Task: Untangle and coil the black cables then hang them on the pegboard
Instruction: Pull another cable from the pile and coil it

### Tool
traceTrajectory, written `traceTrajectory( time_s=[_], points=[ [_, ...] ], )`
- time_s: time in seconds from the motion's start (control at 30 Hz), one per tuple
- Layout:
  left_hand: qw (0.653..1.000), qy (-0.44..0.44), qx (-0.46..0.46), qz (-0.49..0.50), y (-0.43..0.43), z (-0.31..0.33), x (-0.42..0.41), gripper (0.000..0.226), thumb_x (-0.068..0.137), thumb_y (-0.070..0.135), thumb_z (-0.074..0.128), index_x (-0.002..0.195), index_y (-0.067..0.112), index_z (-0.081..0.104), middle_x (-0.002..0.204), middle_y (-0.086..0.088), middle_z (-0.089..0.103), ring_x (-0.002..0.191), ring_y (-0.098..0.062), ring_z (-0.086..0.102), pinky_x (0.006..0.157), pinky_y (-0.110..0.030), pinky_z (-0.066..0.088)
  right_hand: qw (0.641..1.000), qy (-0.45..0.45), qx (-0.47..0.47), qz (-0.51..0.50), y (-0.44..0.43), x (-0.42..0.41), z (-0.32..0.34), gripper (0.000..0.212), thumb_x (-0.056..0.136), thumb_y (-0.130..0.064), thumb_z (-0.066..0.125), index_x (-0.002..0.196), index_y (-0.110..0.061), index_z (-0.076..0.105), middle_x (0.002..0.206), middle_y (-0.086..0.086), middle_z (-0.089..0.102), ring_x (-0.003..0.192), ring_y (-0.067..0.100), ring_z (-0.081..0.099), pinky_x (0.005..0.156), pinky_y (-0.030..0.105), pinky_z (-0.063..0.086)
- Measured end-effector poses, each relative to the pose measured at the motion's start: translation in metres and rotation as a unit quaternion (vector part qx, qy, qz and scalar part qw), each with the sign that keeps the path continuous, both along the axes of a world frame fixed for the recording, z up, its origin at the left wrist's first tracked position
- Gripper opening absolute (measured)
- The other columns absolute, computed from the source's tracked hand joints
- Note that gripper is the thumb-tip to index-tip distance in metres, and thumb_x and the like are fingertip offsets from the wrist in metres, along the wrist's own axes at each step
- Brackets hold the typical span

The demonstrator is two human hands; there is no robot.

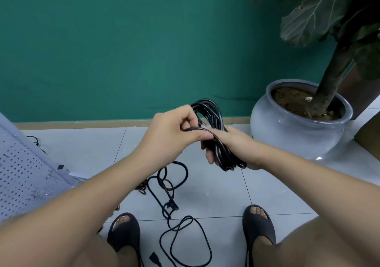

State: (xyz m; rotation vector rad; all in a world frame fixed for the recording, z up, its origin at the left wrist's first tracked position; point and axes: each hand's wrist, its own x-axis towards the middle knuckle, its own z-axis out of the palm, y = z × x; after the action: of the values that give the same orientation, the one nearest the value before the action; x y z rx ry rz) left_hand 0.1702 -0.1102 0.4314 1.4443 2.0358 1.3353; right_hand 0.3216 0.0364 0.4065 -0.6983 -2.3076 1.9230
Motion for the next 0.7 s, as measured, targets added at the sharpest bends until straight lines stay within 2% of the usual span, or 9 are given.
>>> traceTrajectory(
  time_s=[0.07, 0.13, 0.17, 0.23, 0.3, 0.4, 0.5, 0.57, 0.7],
  points=[
    [1.0, 0.006, 0.015, 0.012, -0.001, 0.007, -0.005, 0.046, 0.075, 0.041, 0.096, 0.078, 0.016, 0.058, 0.065, -0.012, 0.052, 0.053, -0.015, 0.043, 0.052, -0.042, 0.048, 0.999, 0.001, -0.044, -0.001, -0.006, -0.002, 0.005, 0.074, 0.096, -0.084, 0.045, 0.097, -0.013, 0.066, 0.078, 0.016, 0.068, 0.052, 0.027, 0.052, 0.049, 0.03, 0.032],
    [0.999, 0.009, 0.031, 0.017, -0.002, 0.014, -0.01, 0.044, 0.074, 0.038, 0.098, 0.08, 0.016, 0.06, 0.064, -0.006, 0.056, 0.055, -0.012, 0.045, 0.053, -0.037, 0.048, 0.997, 0.001, -0.078, 0.012, -0.01, -0.002, 0.009, 0.078, 0.087, -0.091, 0.05, 0.094, -0.016, 0.067, 0.076, 0.015, 0.064, 0.053, 0.026, 0.051, 0.053, 0.034, 0.03],
    [0.999, 0.018, 0.038, 0.017, -0.003, 0.017, -0.012, 0.041, 0.074, 0.034, 0.098, 0.084, 0.018, 0.062, 0.065, -0.001, 0.059, 0.057, -0.01, 0.048, 0.056, -0.034, 0.049, 0.996, 0.008, -0.081, 0.023, -0.011, -0.001, 0.011, 0.073, 0.086, -0.087, 0.06, 0.093, -0.015, 0.067, 0.075, 0.015, 0.062, 0.053, 0.026, 0.05, 0.052, 0.033, 0.032],
    [0.997, 0.058, 0.046, 0.005, -0.006, 0.022, -0.017, 0.038, 0.075, 0.028, 0.097, 0.094, 0.023, 0.065, 0.073, 0.005, 0.067, 0.064, -0.01, 0.054, 0.064, -0.025, 0.047, 0.998, 0.012, -0.047, 0.048, -0.006, 0.004, 0.017, 0.051, 0.088, -0.058, 0.078, 0.089, -0.01, 0.062, 0.07, 0.015, 0.059, 0.05, 0.025, 0.049, 0.047, 0.028, 0.037],
    [0.992, 0.113, 0.052, -0.016, -0.008, 0.026, -0.023, 0.04, 0.076, 0.028, 0.096, 0.103, 0.027, 0.067, 0.082, 0.008, 0.069, 0.071, -0.013, 0.058, 0.068, -0.02, 0.046, 0.996, -0.048, 0.017, 0.078, -0.002, 0.008, 0.024, 0.039, 0.083, -0.039, 0.082, 0.082, -0.007, 0.06, 0.07, 0.015, 0.059, 0.053, 0.028, 0.051, 0.048, 0.03, 0.038],
    [0.979, 0.196, 0.047, -0.031, -0.006, 0.023, -0.029, 0.037, 0.078, 0.034, 0.094, 0.105, 0.027, 0.071, 0.096, 0.012, 0.068, 0.081, -0.017, 0.058, 0.072, -0.015, 0.042, 0.976, -0.155, 0.082, 0.128, -0.005, 0.012, 0.027, 0.047, 0.075, -0.036, 0.076, 0.085, 0.003, 0.052, 0.078, 0.019, 0.053, 0.069, 0.031, 0.047, 0.056, 0.037, 0.032],
    [0.977, 0.207, 0.05, -0.029, -0.002, 0.017, -0.034, 0.037, 0.077, 0.043, 0.093, 0.103, 0.026, 0.073, 0.098, 0.012, 0.066, 0.079, -0.016, 0.056, 0.071, -0.018, 0.043, 0.965, -0.172, 0.085, 0.179, -0.008, 0.012, 0.03, 0.045, 0.073, -0.034, 0.07, 0.084, 0.004, 0.048, 0.078, 0.015, 0.048, 0.073, 0.031, 0.041, 0.059, 0.044, 0.031],
    [0.975, 0.212, 0.056, -0.024, -0.001, 0.018, -0.037, 0.039, 0.076, 0.05, 0.092, 0.101, 0.026, 0.074, 0.096, 0.014, 0.064, 0.078, -0.016, 0.055, 0.071, -0.02, 0.044, 0.961, -0.171, 0.081, 0.202, -0.008, 0.013, 0.035, 0.038, 0.076, -0.027, 0.066, 0.084, 0.006, 0.049, 0.076, 0.013, 0.049, 0.071, 0.03, 0.04, 0.056, 0.038, 0.033],
    [0.991, 0.13, -0.018, -0.008, 0.0, 0.02, -0.039, 0.028, 0.078, 0.05, 0.091, 0.093, 0.032, 0.076, 0.092, 0.017, 0.074, 0.081, -0.016, 0.064, 0.08, -0.031, 0.053, 0.962, -0.152, 0.096, 0.207, -0.01, 0.015, 0.04, 0.033, 0.078, -0.02, 0.063, 0.09, 0.007, 0.051, 0.076, 0.011, 0.05, 0.068, 0.027, 0.043, 0.053, 0.034, 0.035]
  ],
)
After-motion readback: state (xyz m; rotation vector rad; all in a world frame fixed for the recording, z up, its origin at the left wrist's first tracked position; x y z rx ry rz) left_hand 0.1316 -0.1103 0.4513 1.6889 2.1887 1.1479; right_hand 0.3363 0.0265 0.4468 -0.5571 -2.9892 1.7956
